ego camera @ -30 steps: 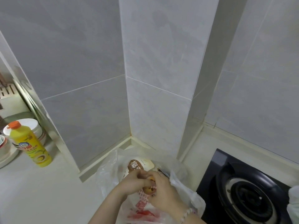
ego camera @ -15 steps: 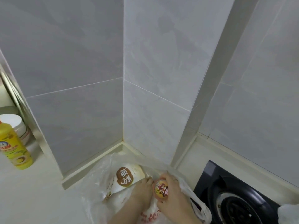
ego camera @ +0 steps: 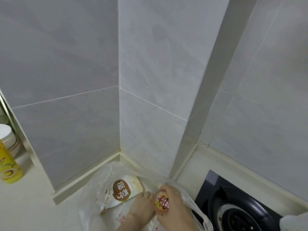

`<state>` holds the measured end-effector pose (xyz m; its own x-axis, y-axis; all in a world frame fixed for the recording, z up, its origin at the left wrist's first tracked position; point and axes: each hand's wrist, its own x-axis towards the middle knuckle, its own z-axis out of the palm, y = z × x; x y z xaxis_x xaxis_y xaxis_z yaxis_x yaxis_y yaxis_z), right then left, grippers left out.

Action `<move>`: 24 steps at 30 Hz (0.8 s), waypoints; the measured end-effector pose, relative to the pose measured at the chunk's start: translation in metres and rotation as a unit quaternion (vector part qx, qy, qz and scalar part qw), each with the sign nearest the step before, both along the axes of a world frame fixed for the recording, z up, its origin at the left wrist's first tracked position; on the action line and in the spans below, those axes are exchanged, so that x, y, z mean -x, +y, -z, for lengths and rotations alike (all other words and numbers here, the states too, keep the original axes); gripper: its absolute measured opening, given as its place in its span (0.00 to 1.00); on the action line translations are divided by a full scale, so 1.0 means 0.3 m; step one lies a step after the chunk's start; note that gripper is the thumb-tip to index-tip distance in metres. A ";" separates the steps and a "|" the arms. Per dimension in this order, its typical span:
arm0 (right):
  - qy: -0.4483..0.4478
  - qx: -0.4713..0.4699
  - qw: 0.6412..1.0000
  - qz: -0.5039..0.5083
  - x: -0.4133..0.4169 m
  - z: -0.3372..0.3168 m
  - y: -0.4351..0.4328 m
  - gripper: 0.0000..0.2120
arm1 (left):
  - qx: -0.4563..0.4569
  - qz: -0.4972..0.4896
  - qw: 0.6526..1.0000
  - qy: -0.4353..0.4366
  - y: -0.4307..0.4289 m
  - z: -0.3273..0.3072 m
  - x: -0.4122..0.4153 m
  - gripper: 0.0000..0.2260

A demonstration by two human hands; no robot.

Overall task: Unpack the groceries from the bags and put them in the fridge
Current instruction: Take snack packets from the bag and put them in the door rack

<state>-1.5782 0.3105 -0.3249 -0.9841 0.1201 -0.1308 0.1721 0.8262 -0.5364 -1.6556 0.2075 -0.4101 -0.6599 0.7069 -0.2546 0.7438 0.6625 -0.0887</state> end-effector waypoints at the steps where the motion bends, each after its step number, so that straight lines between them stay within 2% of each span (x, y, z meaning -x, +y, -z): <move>1: -0.001 -0.004 1.000 0.002 -0.001 -0.004 0.000 0.23 | 0.007 0.007 1.000 -0.002 0.004 0.002 -0.006 0.17; 7: 0.007 0.002 1.000 0.015 -0.005 0.005 0.001 0.23 | 0.014 0.049 0.998 -0.023 -0.045 -0.067 -0.035 0.14; 11: 0.012 -0.001 1.000 0.007 -0.010 -0.001 0.000 0.24 | 0.020 0.063 0.998 0.010 -0.159 -0.199 -0.037 0.14; 15: 0.007 0.014 1.000 -0.012 0.003 -0.035 -0.056 0.24 | -0.026 -0.063 0.997 0.039 -0.299 -0.318 -0.040 0.13; 19: 0.018 0.039 0.997 -0.069 0.031 -0.139 -0.149 0.23 | -0.119 -0.183 0.975 0.046 -0.431 -0.429 -0.042 0.08; 22: 0.052 0.023 0.991 -0.117 0.069 -0.255 -0.204 0.25 | -0.154 -0.230 0.959 0.056 -0.502 -0.514 -0.030 0.17; 24: 0.075 0.002 0.989 -0.131 0.100 -0.331 -0.222 0.29 | -0.159 -0.236 0.956 0.077 -0.530 -0.571 -0.017 0.18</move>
